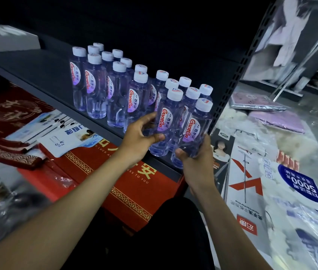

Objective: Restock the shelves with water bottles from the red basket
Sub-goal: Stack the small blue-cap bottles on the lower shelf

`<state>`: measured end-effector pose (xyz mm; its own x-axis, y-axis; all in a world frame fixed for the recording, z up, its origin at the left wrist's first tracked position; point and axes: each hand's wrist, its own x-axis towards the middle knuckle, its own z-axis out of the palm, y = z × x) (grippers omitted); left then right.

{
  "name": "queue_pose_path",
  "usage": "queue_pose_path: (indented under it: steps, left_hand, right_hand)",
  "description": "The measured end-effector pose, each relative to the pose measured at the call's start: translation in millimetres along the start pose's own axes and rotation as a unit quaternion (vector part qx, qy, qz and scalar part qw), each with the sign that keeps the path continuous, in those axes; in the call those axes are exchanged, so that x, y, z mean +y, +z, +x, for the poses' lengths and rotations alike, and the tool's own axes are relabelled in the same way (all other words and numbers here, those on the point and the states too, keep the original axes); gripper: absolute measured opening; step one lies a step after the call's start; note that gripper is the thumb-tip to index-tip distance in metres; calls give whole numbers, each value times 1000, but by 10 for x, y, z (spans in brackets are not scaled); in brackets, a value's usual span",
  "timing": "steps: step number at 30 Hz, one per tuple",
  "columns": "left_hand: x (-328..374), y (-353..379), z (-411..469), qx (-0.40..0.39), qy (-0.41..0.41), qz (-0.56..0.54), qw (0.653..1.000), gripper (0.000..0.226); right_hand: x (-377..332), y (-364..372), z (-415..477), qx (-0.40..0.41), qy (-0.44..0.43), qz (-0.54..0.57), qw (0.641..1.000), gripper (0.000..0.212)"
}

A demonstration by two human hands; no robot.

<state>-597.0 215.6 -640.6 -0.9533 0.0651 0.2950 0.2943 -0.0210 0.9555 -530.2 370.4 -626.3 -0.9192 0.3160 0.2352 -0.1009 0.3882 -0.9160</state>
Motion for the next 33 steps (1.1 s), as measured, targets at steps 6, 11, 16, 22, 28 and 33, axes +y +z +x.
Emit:
queue_pose_path:
  steps: [6,11,16,22,28,33]
  left_hand:
    - [27,-15,-4,0,-11,9,1000,63]
    - [60,-52,-20,-3,-20,19,1000,53]
    - [131,-62,-66,-6,-19,42,999,49]
    - [299,-169,-252,25,13,197,980,39]
    - [532,-771,-643,55,122,500,855,42]
    - [706,-1523,-1059,70,84,658,745,42]
  right_hand:
    - [-16,6,9,-5,-9,-11,1000,63]
    - [-16,33,-42,-15,-5,-25,1000,66]
    - [-58,73,-99,-3,1,-25,1000,70]
    - [-193,50,-373,119,4,-55,991,76]
    - [-562,390,-732,73,-171,-133,974,48]
    - [-955,1071,-957,-96,-259,-185,943,49]
